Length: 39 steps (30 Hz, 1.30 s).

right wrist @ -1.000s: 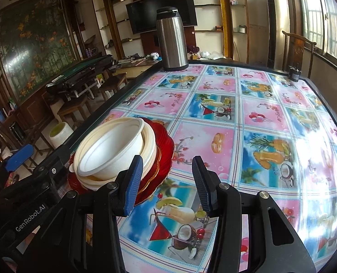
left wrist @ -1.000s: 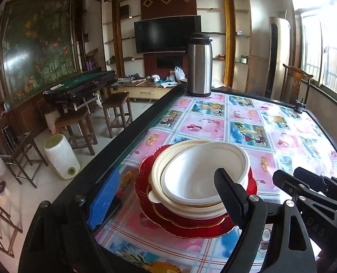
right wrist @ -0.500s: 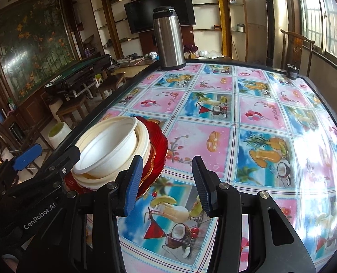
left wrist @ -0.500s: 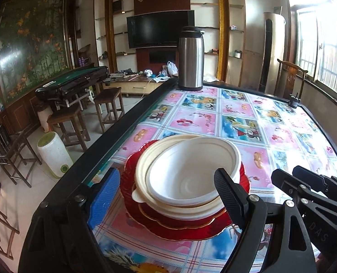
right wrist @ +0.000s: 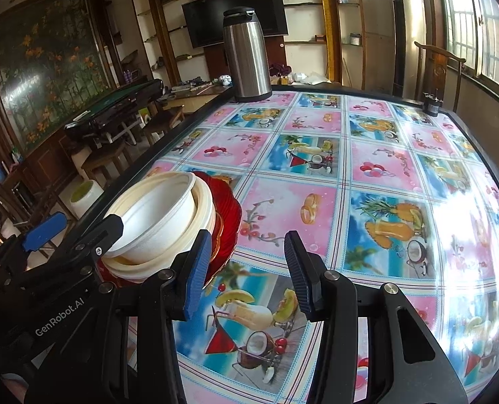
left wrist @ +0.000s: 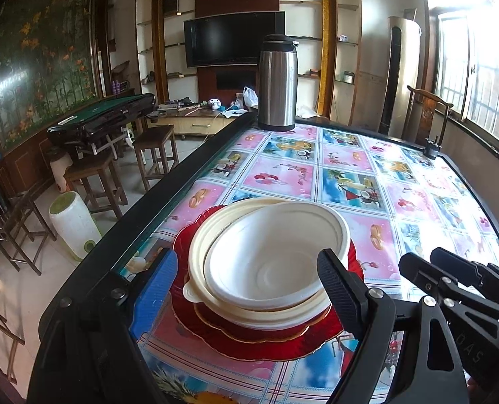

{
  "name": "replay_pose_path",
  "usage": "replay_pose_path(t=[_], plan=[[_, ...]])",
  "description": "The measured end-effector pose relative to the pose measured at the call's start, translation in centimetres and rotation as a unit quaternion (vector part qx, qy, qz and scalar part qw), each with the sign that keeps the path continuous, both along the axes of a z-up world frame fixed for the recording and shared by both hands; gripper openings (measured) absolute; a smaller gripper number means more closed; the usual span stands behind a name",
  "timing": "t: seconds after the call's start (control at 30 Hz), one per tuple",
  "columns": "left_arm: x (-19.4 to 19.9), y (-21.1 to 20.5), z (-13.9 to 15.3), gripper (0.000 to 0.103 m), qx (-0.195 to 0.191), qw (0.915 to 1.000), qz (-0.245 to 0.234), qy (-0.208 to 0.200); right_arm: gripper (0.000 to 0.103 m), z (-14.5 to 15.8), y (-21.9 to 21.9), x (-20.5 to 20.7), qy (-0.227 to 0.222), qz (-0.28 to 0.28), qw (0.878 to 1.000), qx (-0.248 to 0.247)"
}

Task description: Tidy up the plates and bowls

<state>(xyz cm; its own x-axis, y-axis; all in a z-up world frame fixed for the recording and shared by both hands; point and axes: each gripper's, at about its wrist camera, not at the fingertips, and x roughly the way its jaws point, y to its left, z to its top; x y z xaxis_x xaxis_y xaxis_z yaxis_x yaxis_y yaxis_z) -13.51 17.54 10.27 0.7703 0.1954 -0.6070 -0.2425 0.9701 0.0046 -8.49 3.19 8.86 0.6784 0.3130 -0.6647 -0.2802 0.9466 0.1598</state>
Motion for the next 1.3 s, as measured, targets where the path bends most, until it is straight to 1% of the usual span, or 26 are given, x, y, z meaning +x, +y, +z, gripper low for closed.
replay_pose_path(t=[0.2, 0.43, 0.67, 1.3], plan=[[0.2, 0.0, 0.1, 0.085, -0.002, 1.0, 0.0, 0.0, 0.045, -0.1, 0.0, 0.1, 0.003, 0.001, 1.0, -0.001], [0.8, 0.7, 0.3, 0.085, 0.0, 0.9999, 0.012, -0.007, 0.045, 0.1, 0.3, 0.1, -0.002, 0.004, 1.0, -0.004], [1.2, 1.4, -0.1, 0.085, -0.008, 0.9998, 0.018, -0.001, 0.045, -0.1, 0.4, 0.3, 0.003, 0.006, 1.0, -0.004], [1.2, 1.5, -0.5, 0.085, -0.005, 0.9998, 0.019, 0.001, 0.045, -0.2, 0.7, 0.3, 0.005, 0.011, 1.0, -0.003]])
